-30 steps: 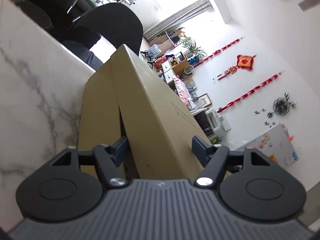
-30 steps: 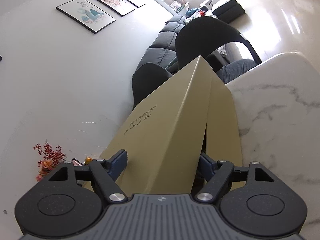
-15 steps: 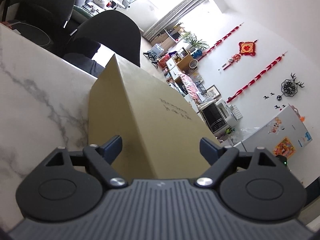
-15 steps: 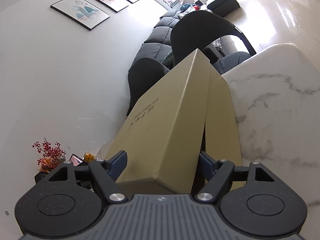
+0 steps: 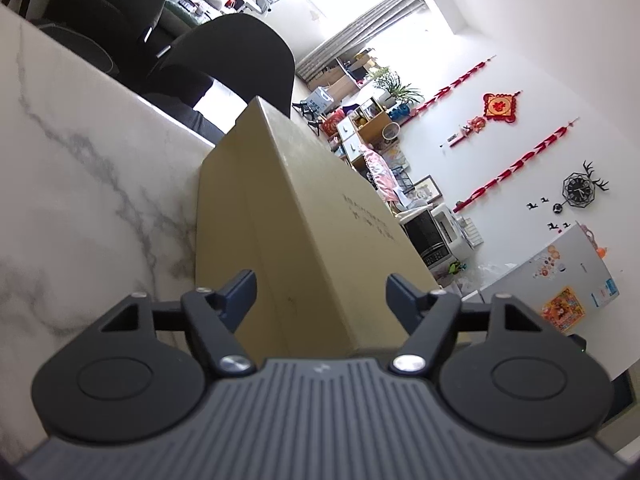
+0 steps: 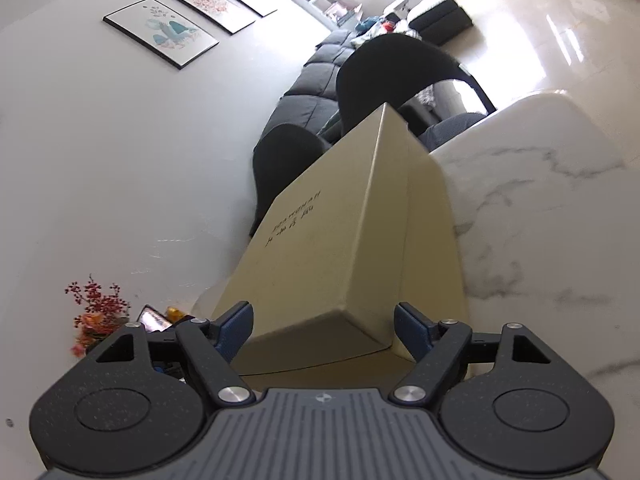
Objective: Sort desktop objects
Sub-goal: 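Press the lid down over the box with both grippers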
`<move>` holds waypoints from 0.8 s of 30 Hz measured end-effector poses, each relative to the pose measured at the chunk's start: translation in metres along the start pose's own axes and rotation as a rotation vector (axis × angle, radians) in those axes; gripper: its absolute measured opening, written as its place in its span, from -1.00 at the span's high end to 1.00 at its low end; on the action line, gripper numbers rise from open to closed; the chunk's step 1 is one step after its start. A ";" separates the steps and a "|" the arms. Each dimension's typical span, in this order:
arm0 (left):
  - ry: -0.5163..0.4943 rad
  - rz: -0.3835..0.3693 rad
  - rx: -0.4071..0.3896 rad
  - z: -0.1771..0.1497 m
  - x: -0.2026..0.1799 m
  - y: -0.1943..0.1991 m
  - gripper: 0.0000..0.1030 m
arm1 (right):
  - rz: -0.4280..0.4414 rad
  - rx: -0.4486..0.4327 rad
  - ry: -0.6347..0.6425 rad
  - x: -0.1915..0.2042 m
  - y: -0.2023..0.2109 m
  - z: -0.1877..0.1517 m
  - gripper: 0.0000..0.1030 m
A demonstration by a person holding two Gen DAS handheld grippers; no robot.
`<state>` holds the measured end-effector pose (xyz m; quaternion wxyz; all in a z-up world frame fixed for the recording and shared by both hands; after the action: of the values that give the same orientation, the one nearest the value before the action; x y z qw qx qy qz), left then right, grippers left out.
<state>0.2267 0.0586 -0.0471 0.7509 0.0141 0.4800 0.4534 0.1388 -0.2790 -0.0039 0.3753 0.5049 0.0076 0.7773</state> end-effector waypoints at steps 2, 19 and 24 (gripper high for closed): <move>0.003 -0.005 0.007 -0.003 0.000 -0.001 -0.28 | 0.009 -0.011 -0.007 0.000 0.005 -0.001 -0.57; -0.003 0.006 -0.045 0.024 0.003 -0.042 -0.29 | 0.022 -0.058 0.027 -0.025 -0.049 0.048 -0.53; -0.002 -0.023 -0.047 0.021 0.008 -0.048 -0.32 | 0.059 -0.055 0.026 -0.038 -0.060 0.055 -0.52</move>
<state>0.2748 0.0450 -0.0636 0.7565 -0.0085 0.4688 0.4560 0.2246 -0.2784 -0.0298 0.3659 0.4844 -0.0237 0.7943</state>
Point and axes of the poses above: each gripper's, at about its wrist camera, not at the fingertips, and y roughly against the way its jaws point, x to its left, z to its top, the point moved 9 cm from there along -y, roughly the way its jaws point, and after that the axes turned 5 degrees about z, right-handed, at the moved point
